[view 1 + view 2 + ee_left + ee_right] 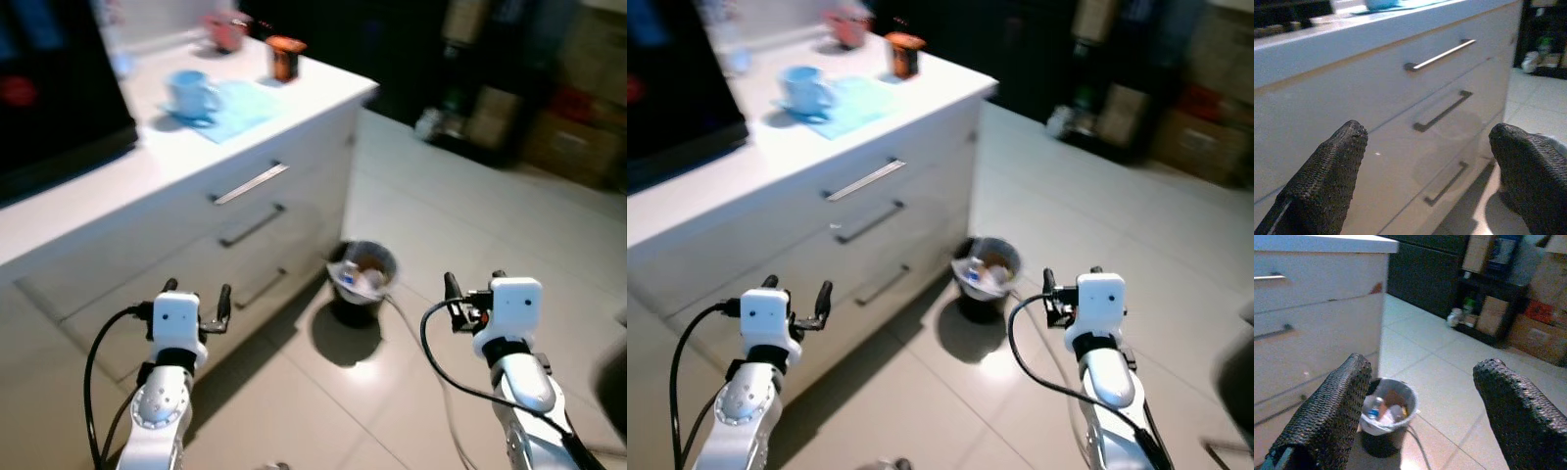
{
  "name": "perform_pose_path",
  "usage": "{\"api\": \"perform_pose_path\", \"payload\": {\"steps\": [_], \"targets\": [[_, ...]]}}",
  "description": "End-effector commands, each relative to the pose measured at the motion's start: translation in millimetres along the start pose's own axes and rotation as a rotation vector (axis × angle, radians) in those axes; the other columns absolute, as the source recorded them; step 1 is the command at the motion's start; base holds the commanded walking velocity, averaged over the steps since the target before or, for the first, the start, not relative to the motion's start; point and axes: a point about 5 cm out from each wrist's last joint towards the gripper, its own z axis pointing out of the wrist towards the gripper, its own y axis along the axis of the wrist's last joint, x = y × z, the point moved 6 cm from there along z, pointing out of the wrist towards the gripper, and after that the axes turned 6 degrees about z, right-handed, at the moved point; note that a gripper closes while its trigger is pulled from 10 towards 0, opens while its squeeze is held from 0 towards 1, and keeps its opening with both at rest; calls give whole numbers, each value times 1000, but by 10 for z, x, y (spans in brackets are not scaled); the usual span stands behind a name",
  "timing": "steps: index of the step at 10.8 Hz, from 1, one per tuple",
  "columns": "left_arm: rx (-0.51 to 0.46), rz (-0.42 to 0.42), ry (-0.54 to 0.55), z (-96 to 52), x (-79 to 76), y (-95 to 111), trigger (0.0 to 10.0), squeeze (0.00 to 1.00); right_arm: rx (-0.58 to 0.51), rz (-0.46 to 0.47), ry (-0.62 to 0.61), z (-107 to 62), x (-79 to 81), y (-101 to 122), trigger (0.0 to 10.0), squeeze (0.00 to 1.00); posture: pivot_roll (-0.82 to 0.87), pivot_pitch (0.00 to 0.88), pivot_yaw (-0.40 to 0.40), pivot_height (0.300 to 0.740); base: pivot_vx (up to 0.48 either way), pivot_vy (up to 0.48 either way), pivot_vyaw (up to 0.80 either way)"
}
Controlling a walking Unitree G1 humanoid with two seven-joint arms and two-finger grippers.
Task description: Kitchen organization
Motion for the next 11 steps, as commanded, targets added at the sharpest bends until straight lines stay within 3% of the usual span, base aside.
{"api": "perform_pose_path", "payload": {"steps": [1,11], "targets": [[17,-5,-8,13,-21,-31,10000,0,13,-2,-10,-1,-21,-26,10000,0,-70,7,8,740,0,0,800],[64,18,45,-2,64,-124,10000,0,22,4,-5,4,18,-61,10000,0,-60,12,14,740,0,0,800]]}}
